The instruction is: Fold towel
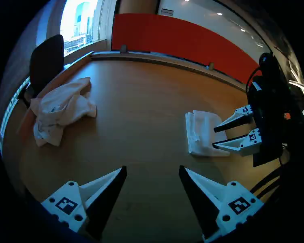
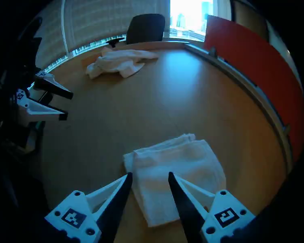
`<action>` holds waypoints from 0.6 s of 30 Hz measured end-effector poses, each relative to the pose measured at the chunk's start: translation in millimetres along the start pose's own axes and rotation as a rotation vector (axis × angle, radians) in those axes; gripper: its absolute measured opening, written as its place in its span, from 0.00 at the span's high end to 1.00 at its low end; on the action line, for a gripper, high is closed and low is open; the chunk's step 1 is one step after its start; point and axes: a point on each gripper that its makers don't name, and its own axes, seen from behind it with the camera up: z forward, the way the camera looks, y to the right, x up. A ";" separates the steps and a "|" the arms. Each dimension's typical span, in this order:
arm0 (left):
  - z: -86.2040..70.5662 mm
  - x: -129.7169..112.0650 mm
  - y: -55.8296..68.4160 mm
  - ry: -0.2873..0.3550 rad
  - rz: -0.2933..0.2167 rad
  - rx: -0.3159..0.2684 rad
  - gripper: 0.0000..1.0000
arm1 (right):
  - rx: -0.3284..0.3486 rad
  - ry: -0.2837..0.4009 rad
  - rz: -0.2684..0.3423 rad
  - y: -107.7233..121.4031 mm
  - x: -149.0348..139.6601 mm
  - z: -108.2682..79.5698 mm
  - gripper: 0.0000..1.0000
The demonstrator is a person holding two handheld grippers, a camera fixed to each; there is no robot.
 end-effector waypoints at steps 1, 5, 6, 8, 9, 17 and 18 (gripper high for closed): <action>0.2 0.4 0.3 0.000 0.001 0.000 0.05 | -0.002 -0.003 0.003 -0.2 -2.8 -0.9 0.33; 0.9 2.0 1.1 0.002 0.003 -0.001 0.05 | -0.011 -0.013 0.022 -1.0 -15.2 -4.8 0.32; 1.1 2.3 1.2 0.002 0.004 -0.001 0.05 | -0.014 -0.015 0.027 -1.1 -18.2 -5.8 0.32; 1.2 2.8 1.5 0.002 0.006 -0.001 0.04 | -0.019 -0.016 0.042 -1.1 -23.8 -7.9 0.32; 1.3 3.0 1.6 0.002 0.006 -0.001 0.04 | -0.021 -0.017 0.048 -1.2 -26.5 -8.9 0.32; 1.9 4.4 3.0 0.001 0.015 0.000 0.05 | -0.042 -0.027 0.090 -0.6 -48.0 -19.5 0.32; 1.9 4.5 3.2 0.001 0.016 0.000 0.04 | -0.044 -0.029 0.094 -0.4 -50.9 -20.7 0.32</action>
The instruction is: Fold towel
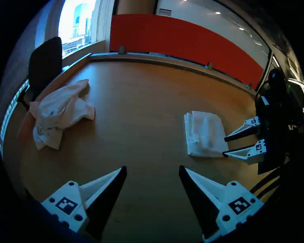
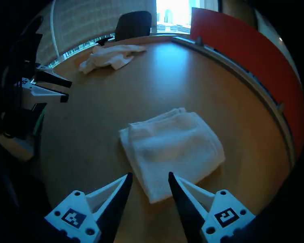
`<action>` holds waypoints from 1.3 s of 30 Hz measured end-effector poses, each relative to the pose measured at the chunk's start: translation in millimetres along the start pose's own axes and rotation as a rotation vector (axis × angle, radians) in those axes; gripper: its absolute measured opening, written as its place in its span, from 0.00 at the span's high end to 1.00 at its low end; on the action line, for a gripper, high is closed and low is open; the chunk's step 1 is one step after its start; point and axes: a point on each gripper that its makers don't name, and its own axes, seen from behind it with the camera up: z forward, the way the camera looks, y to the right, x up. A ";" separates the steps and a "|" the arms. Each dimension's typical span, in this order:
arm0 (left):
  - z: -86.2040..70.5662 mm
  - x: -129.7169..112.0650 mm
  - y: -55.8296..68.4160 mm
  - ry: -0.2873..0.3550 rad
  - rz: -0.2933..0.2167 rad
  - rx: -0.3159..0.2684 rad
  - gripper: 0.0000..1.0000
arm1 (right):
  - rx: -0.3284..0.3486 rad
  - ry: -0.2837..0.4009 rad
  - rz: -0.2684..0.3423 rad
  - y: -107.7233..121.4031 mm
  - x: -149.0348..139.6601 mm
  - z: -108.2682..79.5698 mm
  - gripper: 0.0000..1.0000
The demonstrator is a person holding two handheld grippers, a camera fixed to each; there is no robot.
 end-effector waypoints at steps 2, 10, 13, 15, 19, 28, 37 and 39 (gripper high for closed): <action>0.0 0.0 0.5 -0.001 0.001 0.000 0.04 | -0.007 -0.004 0.007 1.7 -6.3 -2.2 0.32; 0.8 -0.9 1.3 -0.003 0.006 0.000 0.05 | -0.025 -0.022 0.037 6.6 -24.2 -6.2 0.32; 0.9 -1.0 2.1 -0.003 0.009 0.000 0.05 | -0.032 -0.030 0.046 7.1 -30.3 -4.7 0.32; 1.0 -1.3 2.4 -0.004 0.009 0.000 0.05 | -0.036 -0.040 0.053 6.9 -36.1 -2.9 0.32; 1.3 -3.3 2.6 -0.006 0.006 0.000 0.04 | -0.037 -0.049 0.070 5.2 -43.4 0.6 0.33; 1.4 -5.5 3.5 -0.009 0.005 -0.001 0.05 | -0.051 -0.049 0.106 6.5 -44.3 6.1 0.36; 1.3 -5.5 4.3 -0.008 0.001 -0.004 0.04 | -0.088 -0.050 0.128 10.9 -46.6 6.9 0.71; 1.4 -5.6 3.8 -0.008 0.001 -0.004 0.04 | -0.091 -0.053 0.136 12.0 -47.6 6.4 0.82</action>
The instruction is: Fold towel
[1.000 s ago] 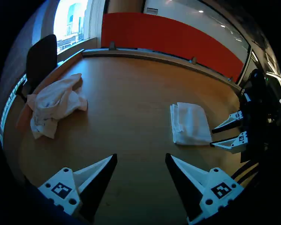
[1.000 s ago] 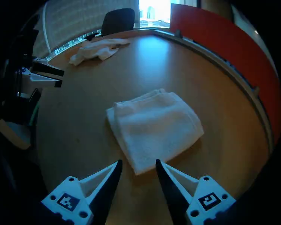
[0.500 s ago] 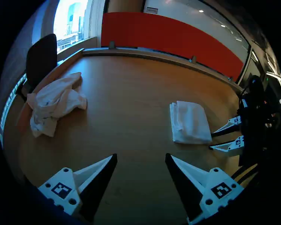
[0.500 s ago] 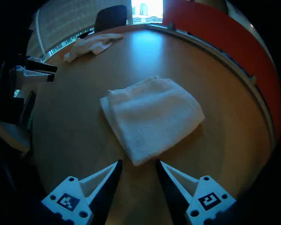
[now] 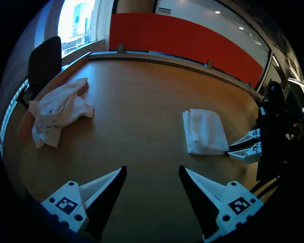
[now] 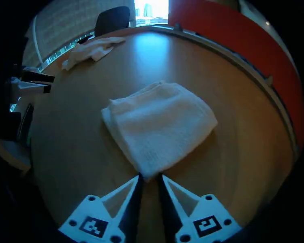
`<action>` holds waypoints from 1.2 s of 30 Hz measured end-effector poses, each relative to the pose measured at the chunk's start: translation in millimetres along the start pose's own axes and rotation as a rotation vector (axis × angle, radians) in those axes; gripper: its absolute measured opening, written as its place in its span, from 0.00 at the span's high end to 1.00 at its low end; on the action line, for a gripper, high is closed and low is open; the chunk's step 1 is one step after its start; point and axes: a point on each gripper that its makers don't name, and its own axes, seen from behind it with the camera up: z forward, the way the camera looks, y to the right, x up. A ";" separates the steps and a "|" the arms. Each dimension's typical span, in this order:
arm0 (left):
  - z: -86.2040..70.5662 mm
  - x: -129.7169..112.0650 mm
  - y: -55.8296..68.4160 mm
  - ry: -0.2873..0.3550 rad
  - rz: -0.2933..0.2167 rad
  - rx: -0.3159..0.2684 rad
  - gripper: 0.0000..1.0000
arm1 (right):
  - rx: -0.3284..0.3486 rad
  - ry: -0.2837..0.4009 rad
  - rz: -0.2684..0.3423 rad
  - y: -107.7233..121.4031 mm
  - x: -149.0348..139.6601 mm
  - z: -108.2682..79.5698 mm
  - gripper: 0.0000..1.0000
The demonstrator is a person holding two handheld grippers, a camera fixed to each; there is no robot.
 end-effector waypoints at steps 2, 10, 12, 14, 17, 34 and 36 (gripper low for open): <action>0.2 -0.2 0.0 0.000 0.000 0.000 0.05 | 0.001 0.001 0.009 0.4 0.1 -0.1 0.92; 0.7 0.0 1.4 0.000 0.001 -0.004 0.05 | 0.004 0.020 0.009 -0.2 4.4 -2.5 0.95; 0.8 0.4 1.6 -0.001 0.002 -0.004 0.04 | 0.002 0.024 0.002 -0.3 6.1 -4.1 0.95; 0.9 1.2 2.2 0.000 0.002 -0.006 0.05 | 0.001 0.031 0.000 -0.1 10.5 -6.5 0.95; 1.6 2.5 3.2 0.003 0.002 -0.010 0.05 | 0.000 0.046 -0.001 0.8 19.3 -12.0 0.95; -4.6 13.4 4.6 0.024 0.029 -0.016 0.05 | -0.043 0.202 -0.060 20.7 113.0 -63.7 0.95; -7.1 15.6 4.4 0.030 0.030 -0.016 0.05 | -0.050 0.221 -0.070 24.0 125.1 -72.3 0.95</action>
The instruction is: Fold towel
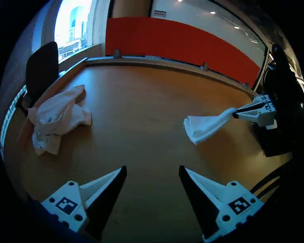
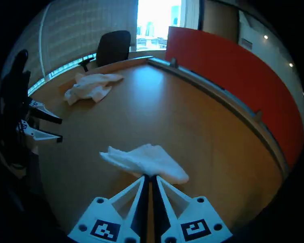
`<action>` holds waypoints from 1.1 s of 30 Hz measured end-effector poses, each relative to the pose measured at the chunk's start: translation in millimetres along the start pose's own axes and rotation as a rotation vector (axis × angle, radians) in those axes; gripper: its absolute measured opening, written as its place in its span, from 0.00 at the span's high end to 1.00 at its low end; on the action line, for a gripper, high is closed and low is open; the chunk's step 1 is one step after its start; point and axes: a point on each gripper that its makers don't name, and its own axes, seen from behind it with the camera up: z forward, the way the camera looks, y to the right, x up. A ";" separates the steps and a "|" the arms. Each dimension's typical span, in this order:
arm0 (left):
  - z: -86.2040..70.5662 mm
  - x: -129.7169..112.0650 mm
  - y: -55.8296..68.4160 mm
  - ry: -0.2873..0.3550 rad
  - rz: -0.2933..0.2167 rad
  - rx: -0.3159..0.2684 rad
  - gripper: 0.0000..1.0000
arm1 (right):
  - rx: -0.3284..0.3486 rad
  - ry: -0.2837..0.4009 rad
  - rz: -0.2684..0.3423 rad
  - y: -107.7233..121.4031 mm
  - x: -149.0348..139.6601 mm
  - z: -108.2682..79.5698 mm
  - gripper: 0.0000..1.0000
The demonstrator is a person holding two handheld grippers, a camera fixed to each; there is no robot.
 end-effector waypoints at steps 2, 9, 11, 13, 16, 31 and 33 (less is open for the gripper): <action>-1.8 1.8 -0.1 0.003 -0.002 -0.001 0.05 | -0.005 0.017 -0.011 3.9 12.4 -6.4 0.95; -8.4 8.2 1.3 0.016 0.002 -0.003 0.05 | -0.022 0.066 -0.040 16.6 52.3 -32.8 0.95; -9.9 8.8 1.9 0.018 0.006 -0.003 0.05 | -0.026 0.071 -0.046 19.8 57.9 -39.5 0.95; -11.4 9.4 2.8 0.020 0.010 -0.003 0.05 | -0.032 0.075 -0.053 23.0 62.0 -46.0 0.95; -13.4 10.2 4.5 0.023 0.013 -0.005 0.04 | -0.039 0.076 -0.061 27.3 64.2 -54.2 0.95; -18.5 12.7 5.2 0.030 0.006 -0.006 0.05 | -0.059 0.076 -0.084 59.0 64.9 -96.3 0.95; -18.9 13.5 5.2 0.031 0.008 -0.005 0.05 | -0.063 0.075 -0.086 66.1 64.9 -103.3 0.95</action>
